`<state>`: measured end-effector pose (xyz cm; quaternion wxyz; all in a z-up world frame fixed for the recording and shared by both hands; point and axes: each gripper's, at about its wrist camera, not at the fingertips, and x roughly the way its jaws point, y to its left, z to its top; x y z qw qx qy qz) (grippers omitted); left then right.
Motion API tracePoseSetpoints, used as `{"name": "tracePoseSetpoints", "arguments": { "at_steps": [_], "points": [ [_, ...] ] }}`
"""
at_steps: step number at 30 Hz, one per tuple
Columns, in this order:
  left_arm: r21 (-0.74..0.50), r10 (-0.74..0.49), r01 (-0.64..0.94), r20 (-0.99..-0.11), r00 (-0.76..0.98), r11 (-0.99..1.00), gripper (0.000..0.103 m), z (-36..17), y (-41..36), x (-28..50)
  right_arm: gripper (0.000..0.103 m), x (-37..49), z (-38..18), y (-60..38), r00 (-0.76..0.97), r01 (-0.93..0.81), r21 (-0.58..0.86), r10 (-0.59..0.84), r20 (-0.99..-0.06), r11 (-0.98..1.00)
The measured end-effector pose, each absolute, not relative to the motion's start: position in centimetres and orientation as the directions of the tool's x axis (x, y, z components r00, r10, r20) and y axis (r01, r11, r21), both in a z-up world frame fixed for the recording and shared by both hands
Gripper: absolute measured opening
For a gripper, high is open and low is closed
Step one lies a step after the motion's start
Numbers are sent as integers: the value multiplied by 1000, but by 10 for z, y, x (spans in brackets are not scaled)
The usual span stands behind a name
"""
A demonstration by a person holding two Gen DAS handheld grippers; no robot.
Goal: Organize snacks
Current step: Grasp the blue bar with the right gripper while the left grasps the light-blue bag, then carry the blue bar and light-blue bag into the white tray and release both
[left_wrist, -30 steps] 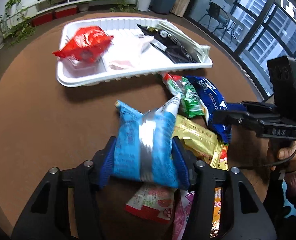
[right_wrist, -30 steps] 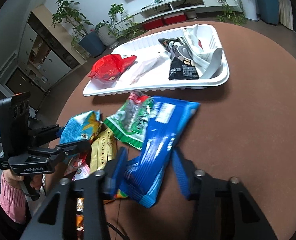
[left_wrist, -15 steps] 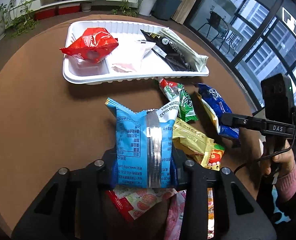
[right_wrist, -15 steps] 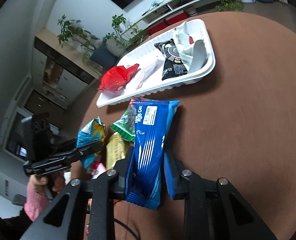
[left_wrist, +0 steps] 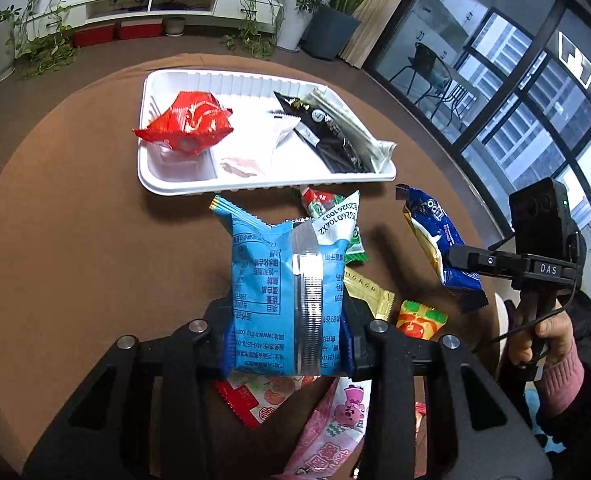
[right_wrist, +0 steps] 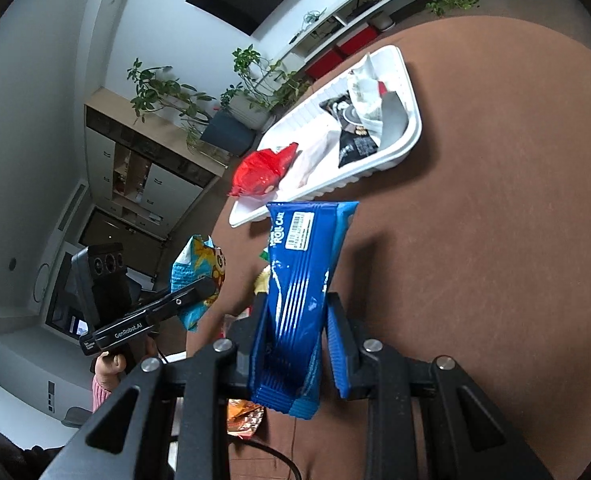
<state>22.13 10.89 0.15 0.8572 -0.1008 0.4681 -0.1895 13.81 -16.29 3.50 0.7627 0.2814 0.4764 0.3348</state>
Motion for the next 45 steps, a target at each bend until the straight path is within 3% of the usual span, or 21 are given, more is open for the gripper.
{"name": "tracePoseSetpoints", "arguments": {
  "at_steps": [18,45],
  "points": [
    [-388,-435,204,-734,521,899,35,22,122,234,30,155,52,-160,324,-268,777,813,-485,570],
    [-326,-366,174,-748,554,929,35,68,145,292,30,202,49,-153,322,-245,788,814,-483,564]
  ]
}}
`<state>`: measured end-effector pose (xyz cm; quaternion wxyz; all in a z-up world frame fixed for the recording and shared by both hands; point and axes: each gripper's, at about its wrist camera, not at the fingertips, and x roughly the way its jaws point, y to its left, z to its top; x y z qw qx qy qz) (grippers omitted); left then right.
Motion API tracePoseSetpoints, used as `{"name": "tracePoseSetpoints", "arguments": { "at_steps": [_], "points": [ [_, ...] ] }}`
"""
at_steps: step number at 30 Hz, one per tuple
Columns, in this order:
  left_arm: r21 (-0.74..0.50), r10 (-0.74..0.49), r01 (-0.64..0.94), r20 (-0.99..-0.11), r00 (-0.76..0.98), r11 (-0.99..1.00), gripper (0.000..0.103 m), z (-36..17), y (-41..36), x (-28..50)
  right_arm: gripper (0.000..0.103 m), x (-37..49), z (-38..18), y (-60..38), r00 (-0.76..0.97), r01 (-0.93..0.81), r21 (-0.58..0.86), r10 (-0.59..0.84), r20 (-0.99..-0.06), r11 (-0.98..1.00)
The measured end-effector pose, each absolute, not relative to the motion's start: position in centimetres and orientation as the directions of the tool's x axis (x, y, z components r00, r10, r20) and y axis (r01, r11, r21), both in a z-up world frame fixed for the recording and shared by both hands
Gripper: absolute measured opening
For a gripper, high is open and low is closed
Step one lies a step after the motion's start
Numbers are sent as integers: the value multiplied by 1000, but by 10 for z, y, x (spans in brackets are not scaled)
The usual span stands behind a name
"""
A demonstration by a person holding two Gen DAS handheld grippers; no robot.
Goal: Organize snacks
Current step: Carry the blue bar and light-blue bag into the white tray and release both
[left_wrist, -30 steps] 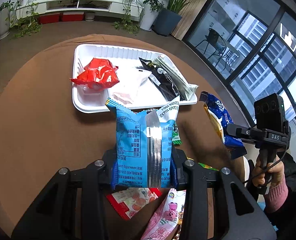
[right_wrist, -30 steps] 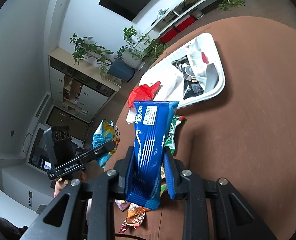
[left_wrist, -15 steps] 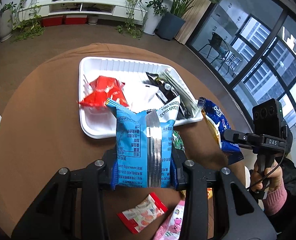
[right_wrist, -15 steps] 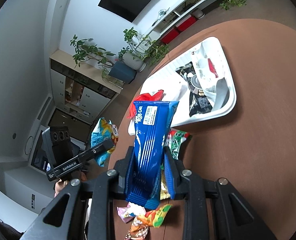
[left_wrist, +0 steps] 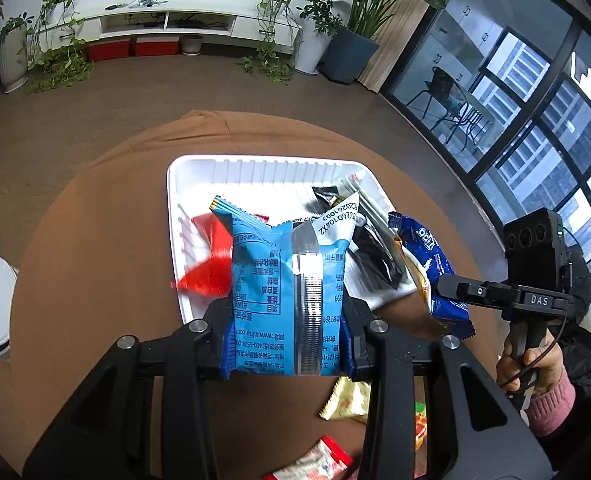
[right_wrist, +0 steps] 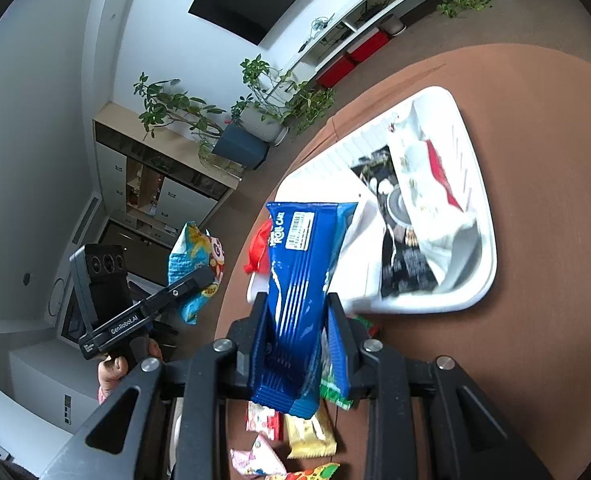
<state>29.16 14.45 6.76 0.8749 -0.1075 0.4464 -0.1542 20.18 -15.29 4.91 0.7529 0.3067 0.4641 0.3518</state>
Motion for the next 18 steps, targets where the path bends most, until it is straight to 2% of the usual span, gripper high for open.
{"name": "tracePoseSetpoints", "arguments": {
  "at_steps": [18],
  "points": [
    [-263,-288,123,-807,516,957,36,57,137,368,30,243,47,-134,328,-261,744,781,-531,615]
  ]
}}
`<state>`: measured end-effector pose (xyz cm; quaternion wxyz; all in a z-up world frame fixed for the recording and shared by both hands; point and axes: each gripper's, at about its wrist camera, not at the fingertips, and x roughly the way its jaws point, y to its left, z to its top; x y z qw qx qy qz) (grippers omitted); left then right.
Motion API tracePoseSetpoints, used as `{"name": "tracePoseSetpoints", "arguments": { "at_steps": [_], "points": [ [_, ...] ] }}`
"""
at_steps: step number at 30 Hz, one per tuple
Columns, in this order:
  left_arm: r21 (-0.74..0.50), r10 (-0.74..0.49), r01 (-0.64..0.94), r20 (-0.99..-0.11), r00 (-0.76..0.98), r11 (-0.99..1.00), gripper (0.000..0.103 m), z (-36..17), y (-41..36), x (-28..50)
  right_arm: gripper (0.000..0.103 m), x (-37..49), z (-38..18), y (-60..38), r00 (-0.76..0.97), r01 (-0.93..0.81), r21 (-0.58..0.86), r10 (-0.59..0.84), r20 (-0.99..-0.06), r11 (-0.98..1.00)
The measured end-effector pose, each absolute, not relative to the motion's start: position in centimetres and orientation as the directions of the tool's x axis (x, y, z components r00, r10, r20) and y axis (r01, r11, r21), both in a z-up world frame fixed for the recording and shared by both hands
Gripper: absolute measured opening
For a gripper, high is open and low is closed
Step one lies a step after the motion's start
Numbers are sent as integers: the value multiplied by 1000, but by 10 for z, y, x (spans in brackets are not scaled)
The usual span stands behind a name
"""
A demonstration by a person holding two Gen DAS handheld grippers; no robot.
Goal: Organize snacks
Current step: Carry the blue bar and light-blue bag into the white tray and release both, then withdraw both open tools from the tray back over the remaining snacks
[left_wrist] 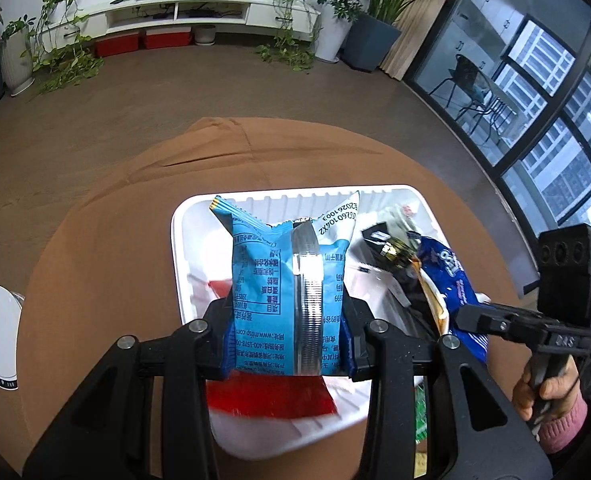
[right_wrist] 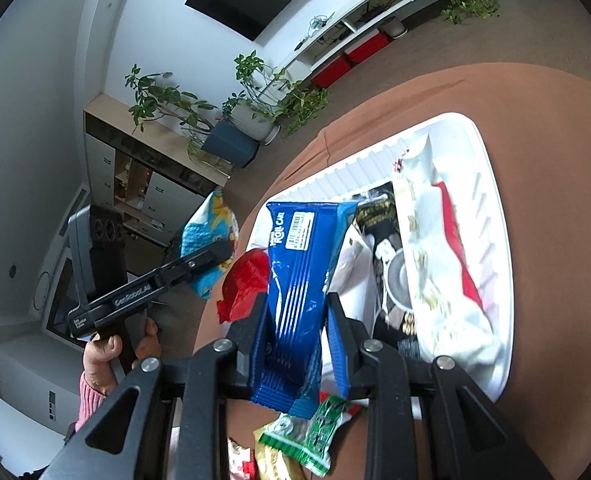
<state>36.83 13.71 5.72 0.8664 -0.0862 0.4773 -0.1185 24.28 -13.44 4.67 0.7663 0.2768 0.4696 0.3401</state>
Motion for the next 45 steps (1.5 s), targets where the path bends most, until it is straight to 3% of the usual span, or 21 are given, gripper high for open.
{"name": "tracePoseSetpoints", "arguments": {
  "at_steps": [12,16,23,40,45],
  "points": [
    [-227,-220,48,-834,505,973,37,33,139,392,33,262,53,-113,360,-310,654,722,-591,690],
    [-206,-192,31,-828,527,978,45,35,145,394,39,258,59,-111,369,-328,637,715,-594,698],
    [-225,-191,8,-803,565,974,46,49,164,388,40,241,67,-111,380,-357,611,707,-596,707],
    [-206,-188,47,-751,633,978,46,96,165,252,52,165,92,-124,400,-410,570,702,-589,712],
    [-191,-212,101,-751,625,976,51,101,147,200,52,132,88,-127,392,-403,576,703,-593,711]
  ]
}}
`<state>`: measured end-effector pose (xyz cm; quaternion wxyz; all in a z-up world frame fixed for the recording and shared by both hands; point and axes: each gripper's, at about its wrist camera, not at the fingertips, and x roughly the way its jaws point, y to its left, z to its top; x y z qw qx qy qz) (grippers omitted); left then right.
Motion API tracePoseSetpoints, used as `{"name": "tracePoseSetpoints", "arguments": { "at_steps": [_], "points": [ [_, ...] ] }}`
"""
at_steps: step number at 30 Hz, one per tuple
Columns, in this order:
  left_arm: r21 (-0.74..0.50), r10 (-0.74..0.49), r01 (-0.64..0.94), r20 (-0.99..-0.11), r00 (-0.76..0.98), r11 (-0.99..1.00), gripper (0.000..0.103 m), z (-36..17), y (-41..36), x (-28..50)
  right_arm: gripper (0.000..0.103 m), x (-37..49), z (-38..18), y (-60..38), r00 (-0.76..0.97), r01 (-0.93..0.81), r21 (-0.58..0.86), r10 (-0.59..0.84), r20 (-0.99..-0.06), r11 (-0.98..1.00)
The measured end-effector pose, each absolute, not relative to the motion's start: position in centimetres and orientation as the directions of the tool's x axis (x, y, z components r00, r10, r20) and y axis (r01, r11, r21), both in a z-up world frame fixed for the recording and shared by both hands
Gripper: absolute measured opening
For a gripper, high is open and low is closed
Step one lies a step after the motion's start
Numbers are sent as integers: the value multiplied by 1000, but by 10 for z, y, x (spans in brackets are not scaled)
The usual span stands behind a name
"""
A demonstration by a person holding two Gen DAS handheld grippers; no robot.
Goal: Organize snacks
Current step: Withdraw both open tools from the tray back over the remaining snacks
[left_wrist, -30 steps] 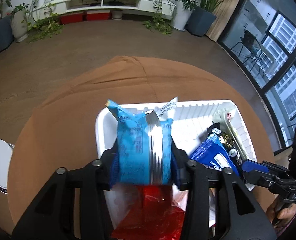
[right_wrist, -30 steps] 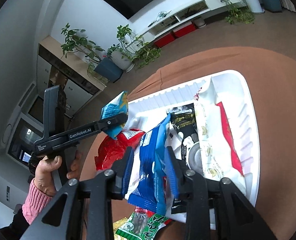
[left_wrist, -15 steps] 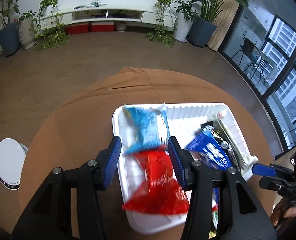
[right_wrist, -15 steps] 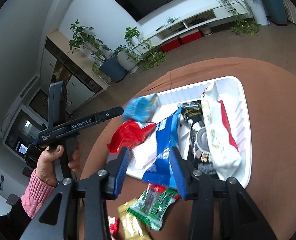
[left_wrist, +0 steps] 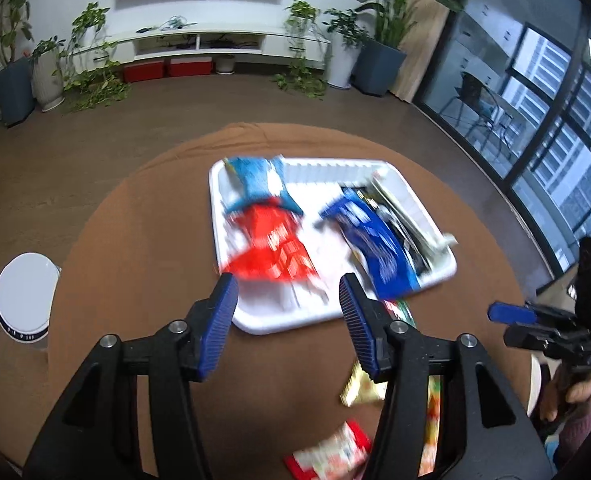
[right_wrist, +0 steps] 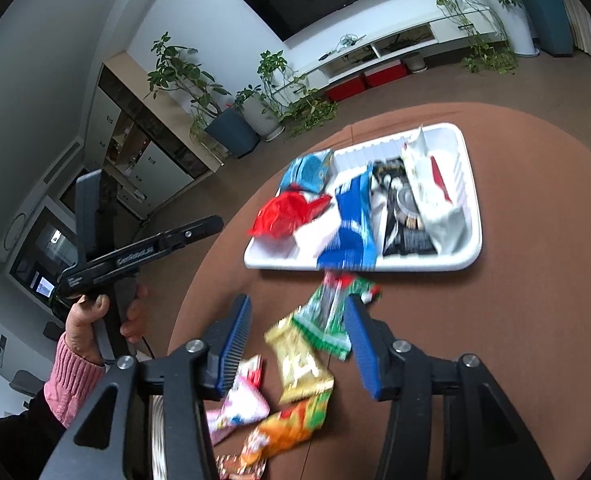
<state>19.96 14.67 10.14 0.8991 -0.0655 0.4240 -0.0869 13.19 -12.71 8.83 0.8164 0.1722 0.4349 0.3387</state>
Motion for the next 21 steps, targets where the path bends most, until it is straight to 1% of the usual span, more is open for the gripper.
{"name": "tracePoseSetpoints", "arguments": {
  "at_steps": [4,11,14,21],
  "points": [
    [-188,-239,148,-763,601,971,51,92,129,160,53,104,76,-129,380,-387,585,702,-602,712],
    [-171,-273,236,-809,521,957,51,64,97,99,55,66,41,-117,314,-347,620,710,-630,704],
    [-120,-250,280,-833,493,952,51,53,83,76,55,60,27,-109,283,-332,634,715,-639,698],
    [-126,-268,324,-855,445,938,51,36,72,53,56,52,21,-88,269,-360,595,691,-671,718]
  ]
}}
